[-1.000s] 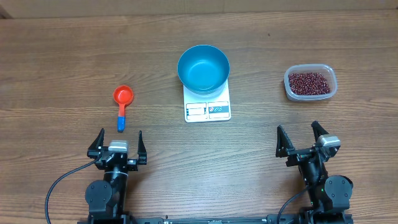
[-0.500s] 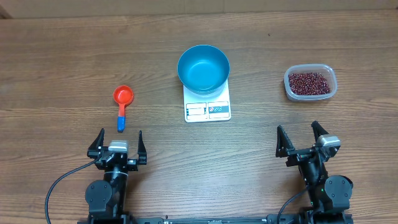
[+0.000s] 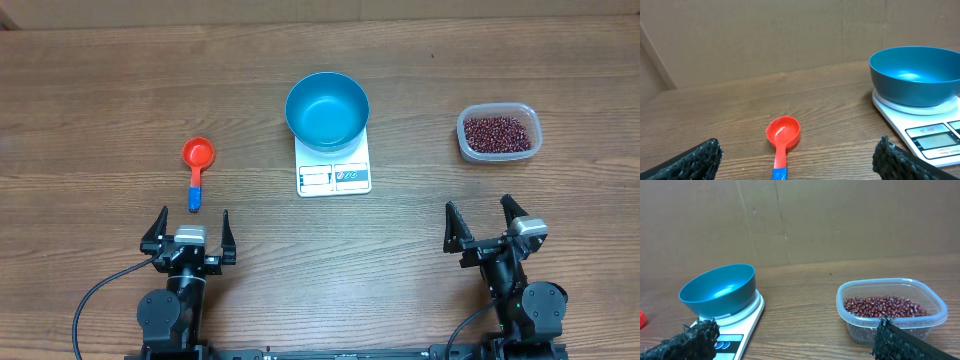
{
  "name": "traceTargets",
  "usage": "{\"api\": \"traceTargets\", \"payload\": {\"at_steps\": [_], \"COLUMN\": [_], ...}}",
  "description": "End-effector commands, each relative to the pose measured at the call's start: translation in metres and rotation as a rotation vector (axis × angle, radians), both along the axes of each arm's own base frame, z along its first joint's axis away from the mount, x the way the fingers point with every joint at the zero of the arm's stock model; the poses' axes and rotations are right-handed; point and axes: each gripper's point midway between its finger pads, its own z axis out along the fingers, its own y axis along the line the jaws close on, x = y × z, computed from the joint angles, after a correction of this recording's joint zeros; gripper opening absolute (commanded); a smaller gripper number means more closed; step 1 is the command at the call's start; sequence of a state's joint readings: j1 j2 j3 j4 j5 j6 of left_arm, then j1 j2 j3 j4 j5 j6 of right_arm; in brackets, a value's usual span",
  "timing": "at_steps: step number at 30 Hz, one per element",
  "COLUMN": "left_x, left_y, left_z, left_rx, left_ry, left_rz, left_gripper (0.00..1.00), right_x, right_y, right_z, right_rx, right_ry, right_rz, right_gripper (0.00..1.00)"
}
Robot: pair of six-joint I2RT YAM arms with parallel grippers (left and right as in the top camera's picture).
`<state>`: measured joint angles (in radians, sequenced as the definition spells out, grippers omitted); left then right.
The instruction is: Scoop item into bowl and weigh 150g on scale
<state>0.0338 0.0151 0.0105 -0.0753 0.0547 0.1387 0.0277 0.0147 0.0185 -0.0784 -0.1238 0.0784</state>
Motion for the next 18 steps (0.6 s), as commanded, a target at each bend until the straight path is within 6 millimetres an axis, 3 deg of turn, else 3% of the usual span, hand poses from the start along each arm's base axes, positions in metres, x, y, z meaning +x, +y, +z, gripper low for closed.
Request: {"api": "traceTargets", "payload": {"at_steps": [1,18], "left_x": [-0.0002,-0.0002], "left_y": [0.0033,0.0033], "left_z": [-0.0007,-0.0007], "left_rx": [0.012,0.012], "left_ry": [-0.004,-0.004], "left_rz": [0.016,0.016], "left_gripper": [1.00,0.99], "right_x": [-0.0002,-0.0002], "right_y": [0.0013,0.0013], "right_z": [-0.0011,-0.0011], "right_rx": [0.003,0.002], "right_ry": [-0.007,-0.007], "right_rz": [0.005,0.005], "right_gripper": [1.00,1.00]}}
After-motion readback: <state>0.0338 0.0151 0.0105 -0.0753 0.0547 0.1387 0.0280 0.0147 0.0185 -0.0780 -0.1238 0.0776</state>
